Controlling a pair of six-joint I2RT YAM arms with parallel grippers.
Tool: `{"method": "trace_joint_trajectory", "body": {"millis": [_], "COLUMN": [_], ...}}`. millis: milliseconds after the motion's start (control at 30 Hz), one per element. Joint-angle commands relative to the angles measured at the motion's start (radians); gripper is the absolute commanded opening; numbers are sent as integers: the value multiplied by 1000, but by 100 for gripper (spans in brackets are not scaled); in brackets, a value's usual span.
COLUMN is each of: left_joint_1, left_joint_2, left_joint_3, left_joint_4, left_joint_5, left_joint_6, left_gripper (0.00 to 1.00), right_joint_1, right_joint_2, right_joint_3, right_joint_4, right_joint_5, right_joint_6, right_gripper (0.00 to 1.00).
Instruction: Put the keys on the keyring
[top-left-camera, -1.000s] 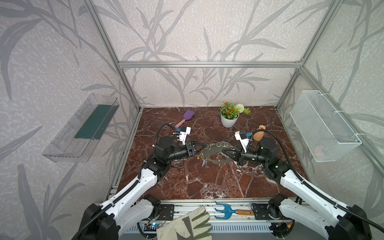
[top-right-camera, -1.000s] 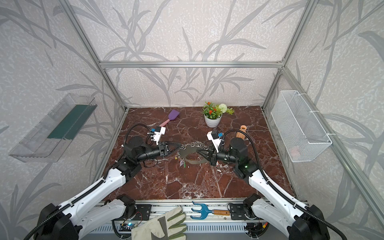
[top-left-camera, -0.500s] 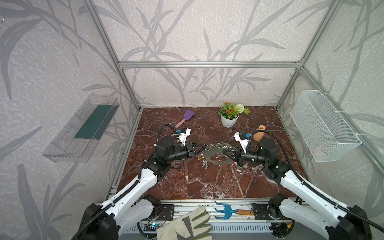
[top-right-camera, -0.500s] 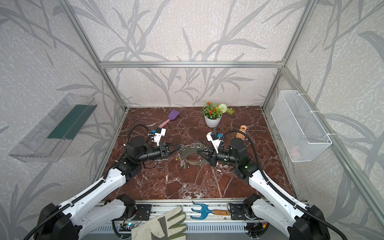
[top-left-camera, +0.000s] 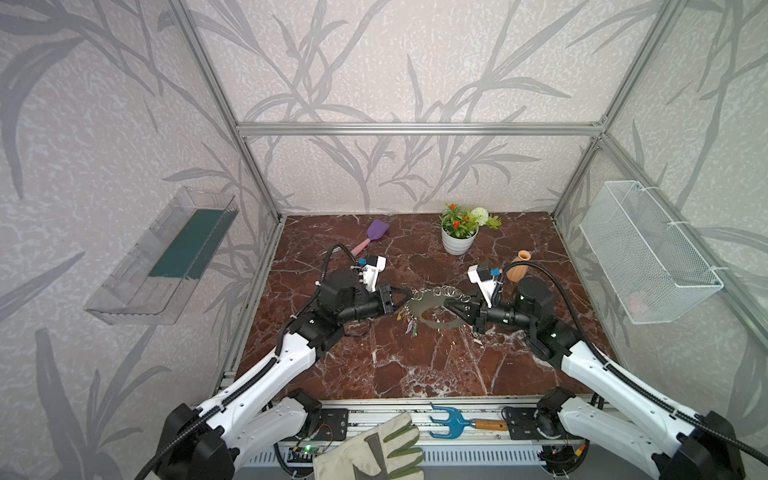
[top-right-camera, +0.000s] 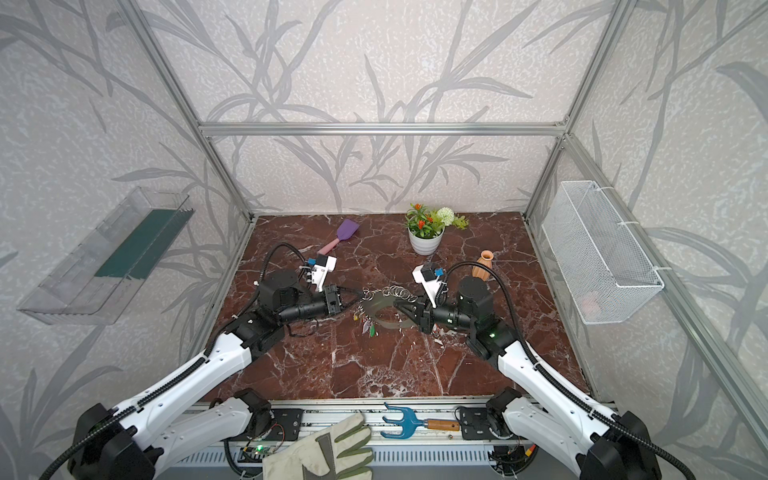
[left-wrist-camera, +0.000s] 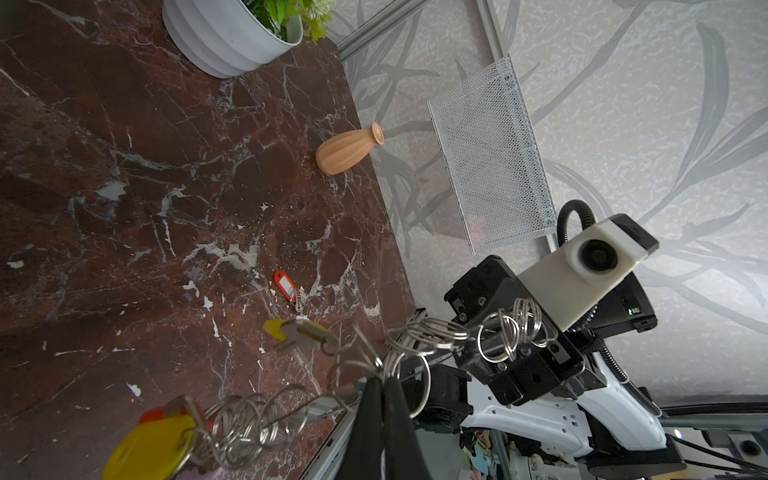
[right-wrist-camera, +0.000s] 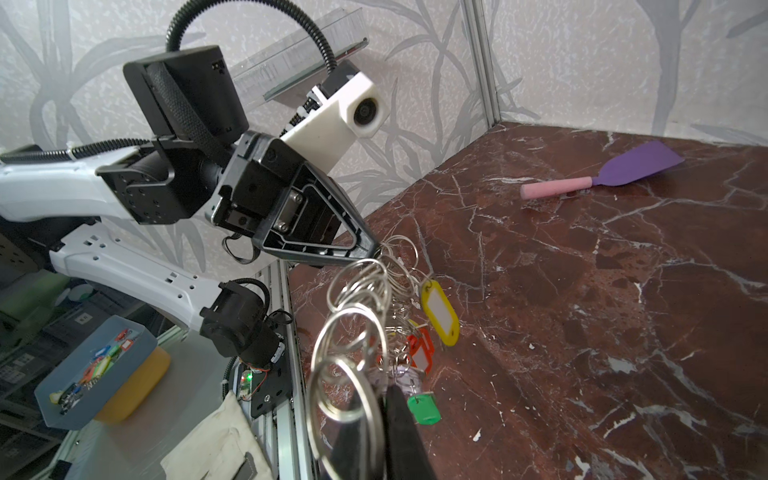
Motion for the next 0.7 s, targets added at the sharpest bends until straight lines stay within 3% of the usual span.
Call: {"method": "trace_joint_trajectory", "body": {"millis": [0, 133, 233, 400, 667], "left_joint_1": [-35, -46, -51, -55, -64], "left_joint_2": [1, 24, 51, 123, 239], "left_joint_3": [63, 87, 93, 144, 228], "left_joint_4": [-98, -148, -146, -164, -208], "left_joint_5": [-92, -199, -260, -358, -632], "left_joint_6": [121, 177, 198, 239, 359], "left_gripper": [0, 0, 0, 0, 0], "right_joint_1": [7, 2, -5, -18, -22], "right_joint_2": [-22, -43, -47, -8, 119], "right_joint_3": [21, 26, 47, 91, 112], "right_joint_4": [-19, -63, -134, -222, -219], "right_joint_5": [55, 112, 162, 237, 267], "right_joint_6": [-9, -4, -13, -24, 10], "right_gripper": [25, 44, 51, 53, 53]}}
